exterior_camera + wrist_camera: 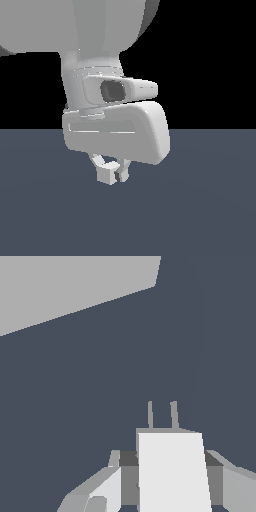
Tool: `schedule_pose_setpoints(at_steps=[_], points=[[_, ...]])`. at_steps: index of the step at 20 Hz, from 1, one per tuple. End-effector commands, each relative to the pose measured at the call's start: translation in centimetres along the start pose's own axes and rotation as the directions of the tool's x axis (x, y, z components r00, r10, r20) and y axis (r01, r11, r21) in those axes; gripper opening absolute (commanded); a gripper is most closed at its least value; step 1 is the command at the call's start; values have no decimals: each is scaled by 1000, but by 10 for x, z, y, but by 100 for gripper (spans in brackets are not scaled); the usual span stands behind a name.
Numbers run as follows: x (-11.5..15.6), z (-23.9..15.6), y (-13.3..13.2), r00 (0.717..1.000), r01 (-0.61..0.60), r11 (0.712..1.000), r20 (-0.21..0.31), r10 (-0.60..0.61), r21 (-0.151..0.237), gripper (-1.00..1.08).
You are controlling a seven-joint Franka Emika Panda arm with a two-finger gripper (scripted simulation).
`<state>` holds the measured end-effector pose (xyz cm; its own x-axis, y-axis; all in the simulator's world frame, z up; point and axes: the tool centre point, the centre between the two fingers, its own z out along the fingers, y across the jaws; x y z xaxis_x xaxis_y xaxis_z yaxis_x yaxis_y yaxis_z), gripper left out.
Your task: Plug the charger into the wall socket.
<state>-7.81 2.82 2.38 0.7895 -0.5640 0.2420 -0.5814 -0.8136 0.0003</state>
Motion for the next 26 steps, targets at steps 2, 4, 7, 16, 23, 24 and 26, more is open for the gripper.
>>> schedule_pose_setpoints(at_steps=[2,4,7,16,23,24,26], points=[[5,-10,-3,999,52,999,-2,-52,13,-100],[8,-18,-6,996,90,996,-4,-90,22,-100],[13,-30,-10,988,153,987,-7,-153,37,-100],[24,-61,-22,951,310,948,-15,-309,76,-100],[27,-71,-26,933,359,929,-17,-359,89,-100],[27,-72,-26,932,362,928,-17,-362,90,-100],[27,-72,-26,931,365,926,-17,-365,91,-100]])
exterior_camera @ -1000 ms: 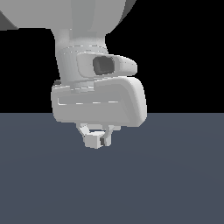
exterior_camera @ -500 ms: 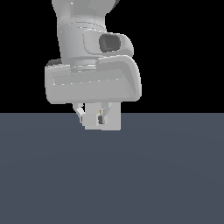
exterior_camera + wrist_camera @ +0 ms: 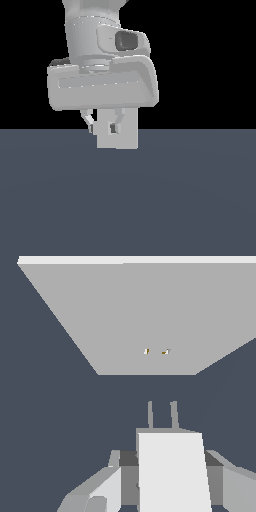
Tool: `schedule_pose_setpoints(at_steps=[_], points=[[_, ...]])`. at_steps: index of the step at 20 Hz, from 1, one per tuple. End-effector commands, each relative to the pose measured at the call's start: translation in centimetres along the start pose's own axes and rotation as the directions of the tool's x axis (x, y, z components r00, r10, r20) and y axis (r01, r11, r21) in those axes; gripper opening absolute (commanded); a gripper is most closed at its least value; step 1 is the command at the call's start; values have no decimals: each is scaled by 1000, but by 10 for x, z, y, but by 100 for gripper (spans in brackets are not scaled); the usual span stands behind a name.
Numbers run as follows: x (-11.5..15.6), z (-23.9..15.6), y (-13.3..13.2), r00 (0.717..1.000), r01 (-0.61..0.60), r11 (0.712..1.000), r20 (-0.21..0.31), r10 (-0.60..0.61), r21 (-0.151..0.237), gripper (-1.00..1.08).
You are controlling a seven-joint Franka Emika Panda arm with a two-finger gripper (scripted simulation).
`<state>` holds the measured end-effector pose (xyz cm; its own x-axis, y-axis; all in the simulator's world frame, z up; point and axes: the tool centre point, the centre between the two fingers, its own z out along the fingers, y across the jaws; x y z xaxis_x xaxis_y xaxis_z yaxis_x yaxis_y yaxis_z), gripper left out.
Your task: Plug the charger into the wall socket.
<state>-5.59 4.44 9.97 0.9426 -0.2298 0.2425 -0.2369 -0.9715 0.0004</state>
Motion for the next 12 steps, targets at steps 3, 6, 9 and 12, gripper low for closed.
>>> schedule_pose_setpoints(at_steps=[3,6,9,12], points=[[0,0,-1,1000,3,1000,1,-3,1,-100],[0,0,-1,1000,3,1000,1,-3,1,-100],[1,0,-1,1000,3,1000,1,-3,1,-100],[5,1,0,1000,3,1000,2,-3,2,-100]])
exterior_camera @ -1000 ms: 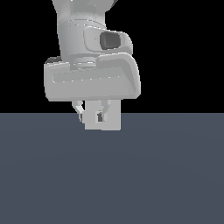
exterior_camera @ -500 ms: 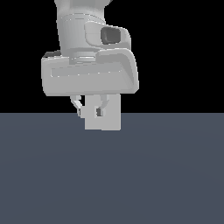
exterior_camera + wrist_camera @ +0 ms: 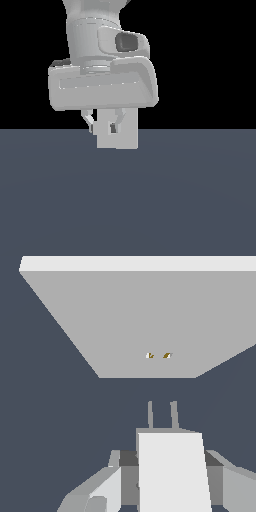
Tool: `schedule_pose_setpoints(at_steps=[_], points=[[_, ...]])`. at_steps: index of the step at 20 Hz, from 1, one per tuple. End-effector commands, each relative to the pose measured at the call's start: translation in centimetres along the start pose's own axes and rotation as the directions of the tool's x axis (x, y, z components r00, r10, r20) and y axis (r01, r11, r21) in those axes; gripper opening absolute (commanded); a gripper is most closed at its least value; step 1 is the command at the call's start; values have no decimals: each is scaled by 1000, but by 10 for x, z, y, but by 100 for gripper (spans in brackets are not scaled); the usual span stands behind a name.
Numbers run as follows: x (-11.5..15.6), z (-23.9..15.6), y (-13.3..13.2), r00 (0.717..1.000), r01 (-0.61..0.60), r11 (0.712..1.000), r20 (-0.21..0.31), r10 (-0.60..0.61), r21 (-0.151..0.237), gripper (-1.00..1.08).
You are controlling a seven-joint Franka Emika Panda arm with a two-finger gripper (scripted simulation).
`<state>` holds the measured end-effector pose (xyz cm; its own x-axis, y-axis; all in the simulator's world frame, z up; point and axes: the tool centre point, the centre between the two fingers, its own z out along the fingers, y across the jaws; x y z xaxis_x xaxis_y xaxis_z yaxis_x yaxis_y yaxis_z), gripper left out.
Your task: Plug the charger into the wall socket.
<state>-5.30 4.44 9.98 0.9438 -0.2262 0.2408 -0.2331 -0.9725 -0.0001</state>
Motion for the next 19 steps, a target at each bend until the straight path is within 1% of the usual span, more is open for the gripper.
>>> schedule_pose_setpoints(at_steps=[1,11,15,19], points=[[5,1,0,1000,-1,1000,0,1,0,-100],[39,10,0,1000,-1,1000,0,1,1,-100],[46,11,0,1000,-1,1000,0,1,1,-100],[46,11,0,1000,0,1000,0,0,0,-100]])
